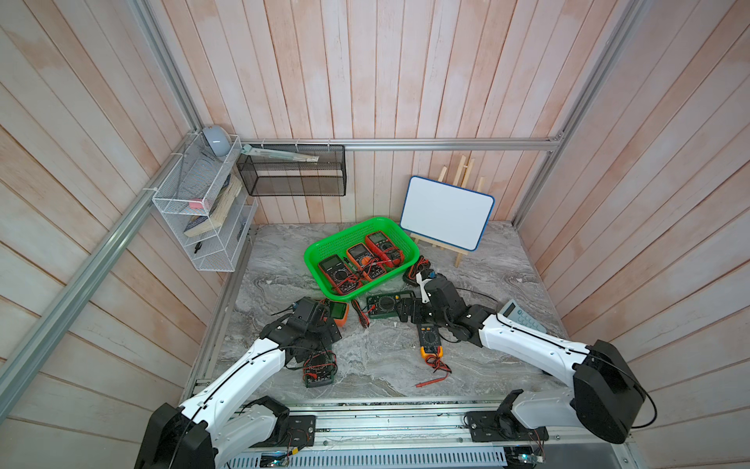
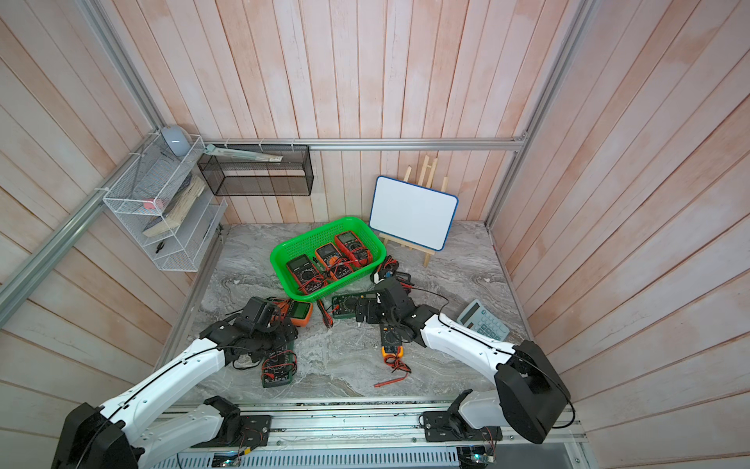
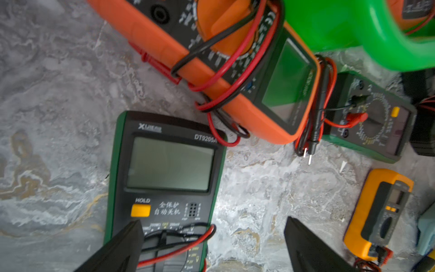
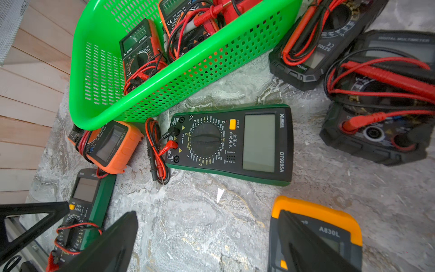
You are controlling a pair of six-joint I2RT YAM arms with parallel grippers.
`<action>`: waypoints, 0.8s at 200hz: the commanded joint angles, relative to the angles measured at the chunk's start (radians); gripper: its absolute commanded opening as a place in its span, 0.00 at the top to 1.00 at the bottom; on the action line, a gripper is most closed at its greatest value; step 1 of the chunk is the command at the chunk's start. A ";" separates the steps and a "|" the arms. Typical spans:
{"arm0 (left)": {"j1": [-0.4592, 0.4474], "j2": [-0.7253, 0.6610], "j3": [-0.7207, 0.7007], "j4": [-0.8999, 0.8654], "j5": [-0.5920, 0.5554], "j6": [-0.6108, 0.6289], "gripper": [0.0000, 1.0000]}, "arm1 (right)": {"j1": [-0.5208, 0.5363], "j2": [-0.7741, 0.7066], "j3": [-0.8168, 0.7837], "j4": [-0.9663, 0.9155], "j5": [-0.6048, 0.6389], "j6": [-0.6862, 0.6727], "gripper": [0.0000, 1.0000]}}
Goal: Put the multimeter into the basket
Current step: Pick up the multimeter from the center of the board.
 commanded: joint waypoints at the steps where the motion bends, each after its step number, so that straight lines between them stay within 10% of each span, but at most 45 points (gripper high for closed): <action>1: -0.006 -0.010 -0.016 -0.081 -0.033 -0.016 0.00 | 0.006 -0.008 0.009 0.021 -0.006 -0.028 0.02; 160: -0.014 0.171 0.041 -0.018 -0.137 0.110 0.00 | 0.001 -0.019 -0.037 0.110 -0.051 -0.034 0.02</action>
